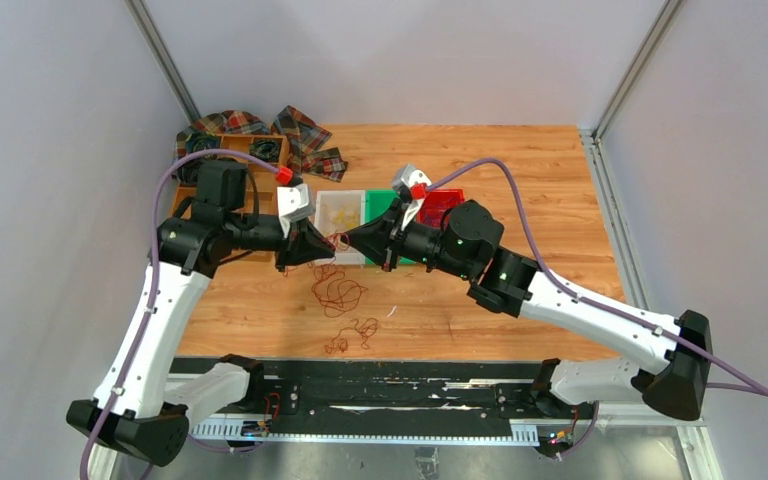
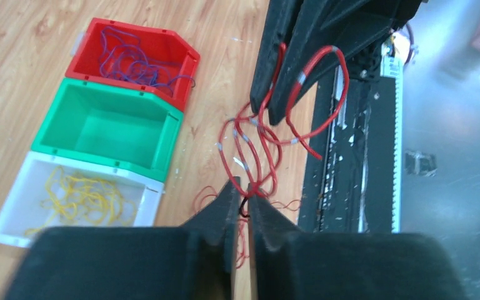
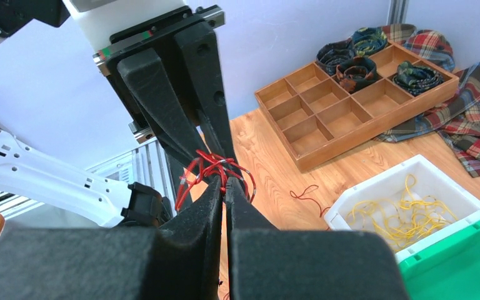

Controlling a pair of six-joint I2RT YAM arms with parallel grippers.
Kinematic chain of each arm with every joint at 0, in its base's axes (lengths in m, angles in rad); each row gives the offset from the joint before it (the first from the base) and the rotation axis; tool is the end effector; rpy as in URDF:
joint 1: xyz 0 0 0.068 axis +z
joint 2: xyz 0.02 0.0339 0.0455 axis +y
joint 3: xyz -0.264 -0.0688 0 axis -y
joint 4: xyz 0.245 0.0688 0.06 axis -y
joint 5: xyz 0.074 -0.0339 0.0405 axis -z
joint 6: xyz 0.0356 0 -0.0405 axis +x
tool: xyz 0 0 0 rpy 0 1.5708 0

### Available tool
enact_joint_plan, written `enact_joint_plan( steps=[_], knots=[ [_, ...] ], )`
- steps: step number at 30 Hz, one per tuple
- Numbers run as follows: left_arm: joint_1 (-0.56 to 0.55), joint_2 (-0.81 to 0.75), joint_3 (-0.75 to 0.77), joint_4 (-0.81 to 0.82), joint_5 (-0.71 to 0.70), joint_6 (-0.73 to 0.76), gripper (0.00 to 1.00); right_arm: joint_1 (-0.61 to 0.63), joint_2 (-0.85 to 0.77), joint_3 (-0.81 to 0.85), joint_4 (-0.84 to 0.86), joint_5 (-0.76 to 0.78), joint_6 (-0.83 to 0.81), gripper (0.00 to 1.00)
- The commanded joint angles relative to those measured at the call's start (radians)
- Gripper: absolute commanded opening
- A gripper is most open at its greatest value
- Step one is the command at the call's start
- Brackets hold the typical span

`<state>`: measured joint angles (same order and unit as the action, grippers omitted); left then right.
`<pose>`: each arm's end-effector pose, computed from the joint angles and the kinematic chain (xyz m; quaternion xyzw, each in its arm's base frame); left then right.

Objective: Untangle the cables
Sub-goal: Untie the cable.

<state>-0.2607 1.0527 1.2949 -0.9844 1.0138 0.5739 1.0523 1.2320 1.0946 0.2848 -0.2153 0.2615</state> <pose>0.1672 -0.0759 0.3971 0.5030 0.6524 -0.3841 0.4169 0.1375 0.2563 0.4043 -0.3252 0.5679 0.5153 0.5533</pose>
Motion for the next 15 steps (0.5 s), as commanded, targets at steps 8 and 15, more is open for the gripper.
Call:
enact_joint_plan(
  steps=[8, 15],
  knots=[
    [-0.006, -0.105, 0.068, 0.013, -0.153, 0.019, 0.01, 0.012, -0.109, -0.065, -0.039, 0.139, -0.074, 0.01],
    [-0.006, -0.118, 0.123, 0.014, -0.249, 0.006, 0.0, 0.011, -0.094, -0.012, -0.279, 0.362, -0.168, 0.22]
  ],
)
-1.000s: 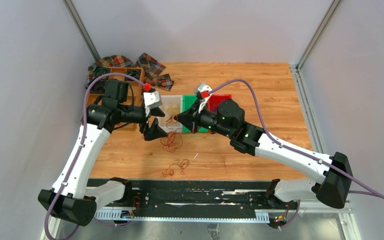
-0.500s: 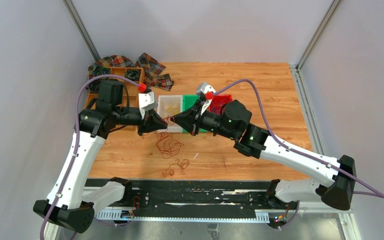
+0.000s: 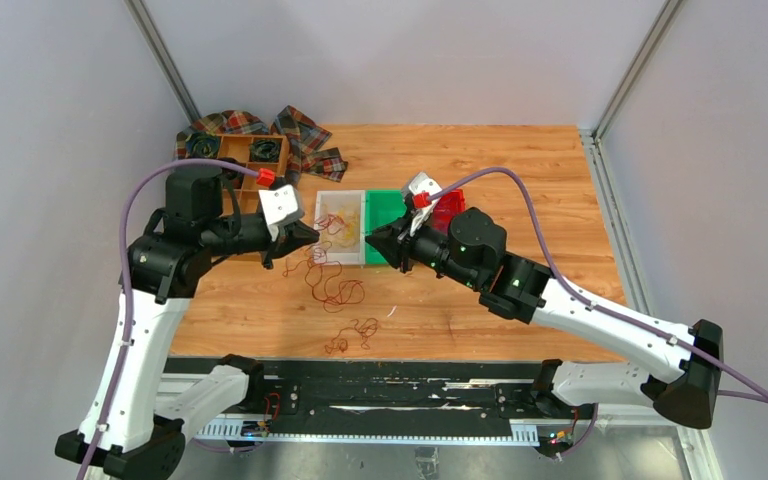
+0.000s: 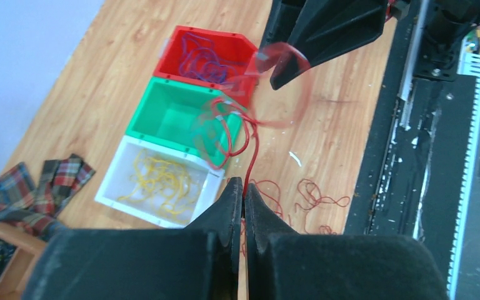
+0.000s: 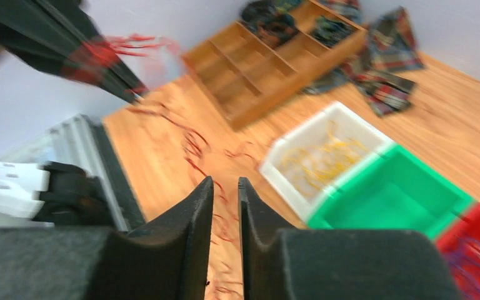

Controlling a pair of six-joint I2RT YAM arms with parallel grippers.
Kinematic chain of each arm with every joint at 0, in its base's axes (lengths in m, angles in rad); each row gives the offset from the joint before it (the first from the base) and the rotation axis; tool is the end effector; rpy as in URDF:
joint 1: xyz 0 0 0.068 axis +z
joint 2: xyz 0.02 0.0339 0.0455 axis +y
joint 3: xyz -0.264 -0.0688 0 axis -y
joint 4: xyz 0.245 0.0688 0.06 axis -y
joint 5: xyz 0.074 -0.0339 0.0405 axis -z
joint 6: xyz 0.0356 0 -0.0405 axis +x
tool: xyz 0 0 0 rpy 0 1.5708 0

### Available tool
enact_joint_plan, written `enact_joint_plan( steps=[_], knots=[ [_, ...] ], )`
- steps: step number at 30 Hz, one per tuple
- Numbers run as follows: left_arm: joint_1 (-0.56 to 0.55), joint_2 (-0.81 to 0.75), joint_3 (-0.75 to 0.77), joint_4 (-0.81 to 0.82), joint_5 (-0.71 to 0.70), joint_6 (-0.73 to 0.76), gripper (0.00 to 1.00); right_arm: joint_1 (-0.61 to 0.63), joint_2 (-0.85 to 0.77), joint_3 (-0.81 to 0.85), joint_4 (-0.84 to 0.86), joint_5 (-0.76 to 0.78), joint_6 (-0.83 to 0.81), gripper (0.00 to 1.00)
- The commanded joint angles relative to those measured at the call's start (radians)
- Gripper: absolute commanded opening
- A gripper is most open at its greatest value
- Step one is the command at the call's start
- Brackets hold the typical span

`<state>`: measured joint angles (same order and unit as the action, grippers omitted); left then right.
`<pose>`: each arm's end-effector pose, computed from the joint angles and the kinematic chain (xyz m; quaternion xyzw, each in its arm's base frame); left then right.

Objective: Untangle the cables
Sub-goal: Untie the cable.

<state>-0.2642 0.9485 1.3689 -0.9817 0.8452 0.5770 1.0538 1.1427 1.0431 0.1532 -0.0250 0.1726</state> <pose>0.1358 -0.0643 0.4308 0.5070 0.6477 -0.2859 0.4916 0.1325 0.2348 0.3949 -0.3016 0.6183 0.4247 0.5886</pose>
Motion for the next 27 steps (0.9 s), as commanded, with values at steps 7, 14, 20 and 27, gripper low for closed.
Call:
enact_joint_plan(
  steps=[7, 14, 20, 27],
  knots=[
    [-0.003, -0.014, 0.088, 0.012, -0.052, -0.056, 0.01, 0.011, -0.045, 0.042, -0.136, 0.261, -0.143, 0.3],
    [-0.003, -0.003, 0.104, 0.012, 0.009, -0.14, 0.01, 0.041, -0.052, -0.035, 0.182, 0.005, -0.172, 0.63],
    [-0.003, 0.021, 0.165, 0.012, 0.038, -0.197, 0.01, 0.041, 0.067, -0.01, 0.337, -0.161, -0.064, 0.64],
    [-0.002, 0.041, 0.209, 0.012, 0.068, -0.262, 0.01, 0.041, 0.163, 0.002, 0.54, -0.213, -0.079, 0.65]
  ],
)
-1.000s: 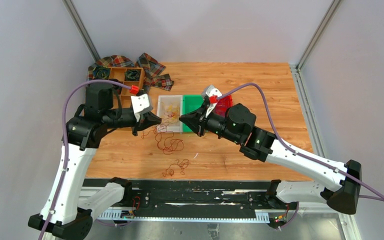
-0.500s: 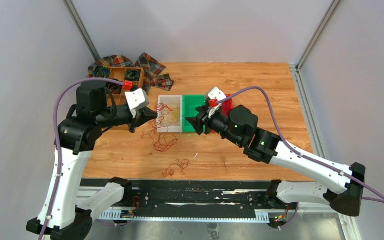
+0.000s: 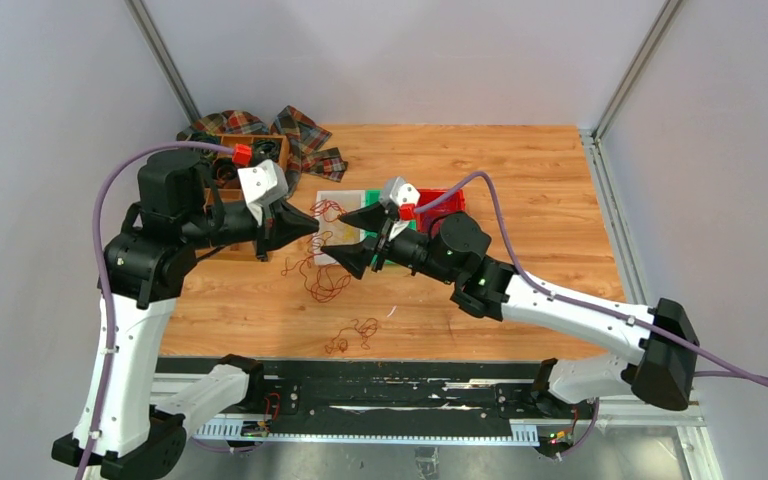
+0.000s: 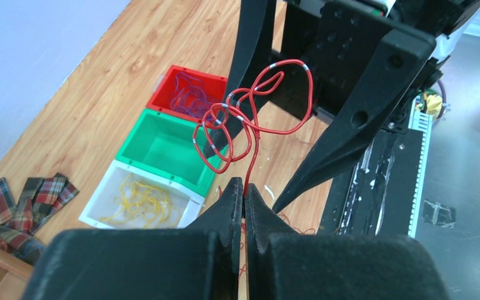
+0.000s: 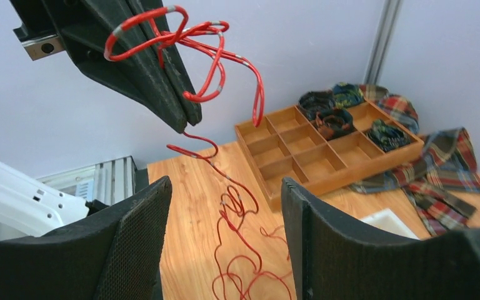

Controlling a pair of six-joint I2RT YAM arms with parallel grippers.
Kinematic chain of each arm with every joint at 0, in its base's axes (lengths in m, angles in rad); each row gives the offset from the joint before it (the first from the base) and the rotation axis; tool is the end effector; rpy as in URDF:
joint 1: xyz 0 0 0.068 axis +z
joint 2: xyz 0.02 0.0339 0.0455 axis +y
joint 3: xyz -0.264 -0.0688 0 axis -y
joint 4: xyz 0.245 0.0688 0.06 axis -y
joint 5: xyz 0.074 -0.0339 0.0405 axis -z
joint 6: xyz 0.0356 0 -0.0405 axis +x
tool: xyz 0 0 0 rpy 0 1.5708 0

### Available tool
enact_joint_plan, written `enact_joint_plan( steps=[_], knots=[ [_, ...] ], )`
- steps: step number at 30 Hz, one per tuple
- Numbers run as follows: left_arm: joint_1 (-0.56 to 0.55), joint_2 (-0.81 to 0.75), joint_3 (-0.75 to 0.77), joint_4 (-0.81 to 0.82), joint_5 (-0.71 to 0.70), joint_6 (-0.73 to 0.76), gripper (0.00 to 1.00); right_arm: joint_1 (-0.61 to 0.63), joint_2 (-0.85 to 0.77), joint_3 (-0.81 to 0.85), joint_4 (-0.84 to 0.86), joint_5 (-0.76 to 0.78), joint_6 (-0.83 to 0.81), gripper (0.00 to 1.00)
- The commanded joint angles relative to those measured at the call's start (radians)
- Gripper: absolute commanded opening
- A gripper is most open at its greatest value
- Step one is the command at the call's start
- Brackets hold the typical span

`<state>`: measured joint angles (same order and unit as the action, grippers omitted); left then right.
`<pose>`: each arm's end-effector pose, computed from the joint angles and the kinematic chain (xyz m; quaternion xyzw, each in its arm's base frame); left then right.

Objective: Untangle the cables
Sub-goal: Untie the cable.

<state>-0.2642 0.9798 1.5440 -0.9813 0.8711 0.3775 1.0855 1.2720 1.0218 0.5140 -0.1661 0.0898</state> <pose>0.1246 -0.0619 0.4752 0.4580 0.6486 -0.3251 0.5137 0.1347 0.2680 0.3917 -0.3472 0.5009 0.4806 0.6305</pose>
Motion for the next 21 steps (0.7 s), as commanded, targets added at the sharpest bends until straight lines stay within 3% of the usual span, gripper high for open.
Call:
enact_joint_plan(
  steps=[1, 7, 17, 21],
  knots=[
    [-0.003, 0.012, 0.04, 0.012, 0.044, -0.071, 0.0, 0.01, 0.051, 0.03, 0.204, -0.089, -0.002, 0.65],
    [-0.002, 0.029, 0.105, 0.012, 0.071, -0.116, 0.0, 0.012, 0.169, 0.103, 0.215, -0.089, -0.046, 0.63],
    [-0.003, 0.084, 0.319, 0.016, 0.086, -0.193, 0.0, 0.007, 0.265, 0.086, 0.177, -0.018, -0.034, 0.37],
    [-0.003, 0.095, 0.379, 0.064, 0.085, -0.254, 0.01, 0.004, 0.27, 0.009, 0.219, -0.005, 0.0, 0.32]
  ],
)
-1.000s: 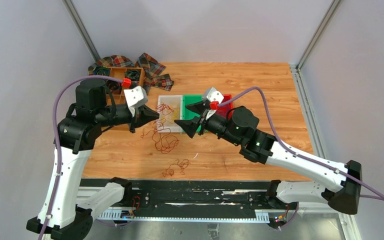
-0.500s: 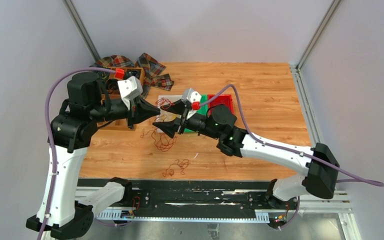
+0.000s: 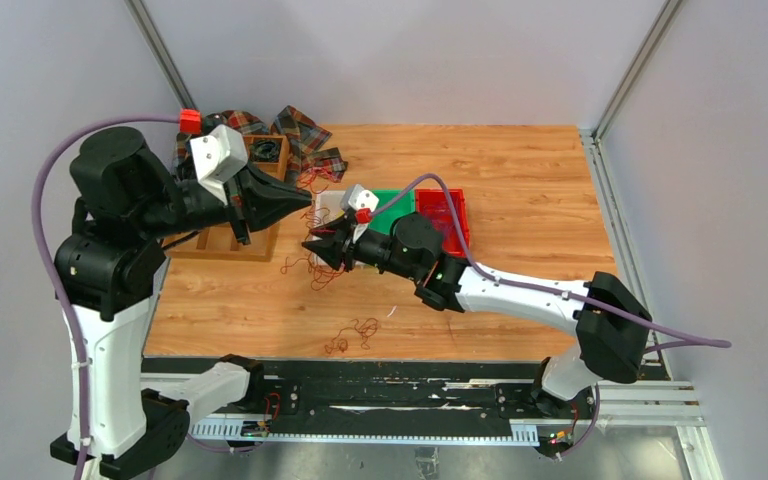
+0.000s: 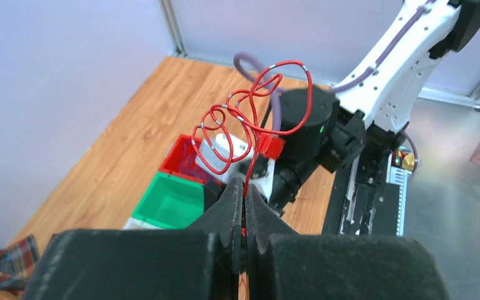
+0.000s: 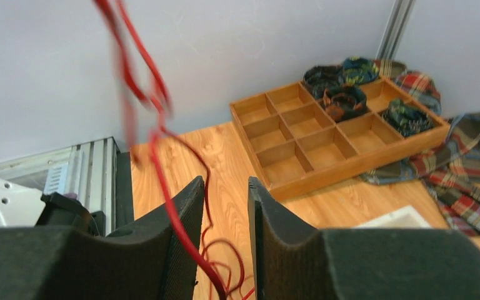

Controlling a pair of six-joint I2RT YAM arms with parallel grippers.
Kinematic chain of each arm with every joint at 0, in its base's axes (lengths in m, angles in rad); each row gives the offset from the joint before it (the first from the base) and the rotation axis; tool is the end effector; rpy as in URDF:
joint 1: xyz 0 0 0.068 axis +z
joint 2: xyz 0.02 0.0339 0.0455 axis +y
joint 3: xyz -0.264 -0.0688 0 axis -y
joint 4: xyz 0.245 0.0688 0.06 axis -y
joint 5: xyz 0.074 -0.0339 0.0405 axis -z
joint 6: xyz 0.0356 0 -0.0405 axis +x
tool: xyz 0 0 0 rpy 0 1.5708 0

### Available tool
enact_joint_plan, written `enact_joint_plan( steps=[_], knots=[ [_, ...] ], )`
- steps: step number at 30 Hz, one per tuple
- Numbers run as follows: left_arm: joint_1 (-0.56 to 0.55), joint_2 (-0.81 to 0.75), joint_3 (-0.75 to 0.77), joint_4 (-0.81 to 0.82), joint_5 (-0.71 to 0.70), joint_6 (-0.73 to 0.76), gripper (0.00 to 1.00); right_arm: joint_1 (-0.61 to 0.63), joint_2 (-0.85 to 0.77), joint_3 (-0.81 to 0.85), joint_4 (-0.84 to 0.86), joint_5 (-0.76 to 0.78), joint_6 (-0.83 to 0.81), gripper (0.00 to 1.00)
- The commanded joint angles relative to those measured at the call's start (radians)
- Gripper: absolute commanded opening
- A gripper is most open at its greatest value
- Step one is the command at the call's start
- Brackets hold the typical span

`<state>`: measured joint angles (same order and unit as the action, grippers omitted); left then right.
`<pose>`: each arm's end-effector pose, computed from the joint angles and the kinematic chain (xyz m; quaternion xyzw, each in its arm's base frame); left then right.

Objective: Untangle the cables
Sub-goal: Untie the cable.

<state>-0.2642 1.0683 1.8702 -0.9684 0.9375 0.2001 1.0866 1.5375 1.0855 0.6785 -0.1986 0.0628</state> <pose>0.1024 -0.0574 0.5469 0.4407 0.5957 -0.3632 0.5648 0.1632 0.3254 0.3488 -0.3711 0.5022 0.4751 0.6200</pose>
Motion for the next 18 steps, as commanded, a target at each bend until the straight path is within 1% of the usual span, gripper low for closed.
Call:
enact_joint_plan(
  steps=[1, 2, 5, 6, 10, 18],
  knots=[
    [-0.003, 0.007, 0.062, 0.067, 0.017, -0.091, 0.01, 0.002, 0.002, -0.072, 0.058, 0.032, 0.034, 0.3],
    [-0.003, 0.006, 0.072, 0.082, 0.013, -0.102, 0.01, 0.001, -0.001, -0.086, 0.06, 0.039, 0.041, 0.27],
    [-0.003, 0.005, 0.095, 0.143, -0.008, -0.143, 0.01, 0.0, -0.013, -0.126, 0.061, 0.058, 0.062, 0.07],
    [-0.002, 0.003, 0.099, 0.161, -0.011, -0.157, 0.01, -0.001, -0.019, -0.139, 0.061, 0.063, 0.065, 0.02],
    [-0.003, -0.012, 0.101, 0.219, -0.054, -0.186, 0.01, -0.001, -0.05, -0.197, 0.05, 0.085, 0.076, 0.01],
    [-0.003, -0.033, 0.133, 0.341, -0.207, -0.153, 0.0, -0.002, -0.11, -0.304, -0.028, 0.146, 0.057, 0.01]
  ],
)
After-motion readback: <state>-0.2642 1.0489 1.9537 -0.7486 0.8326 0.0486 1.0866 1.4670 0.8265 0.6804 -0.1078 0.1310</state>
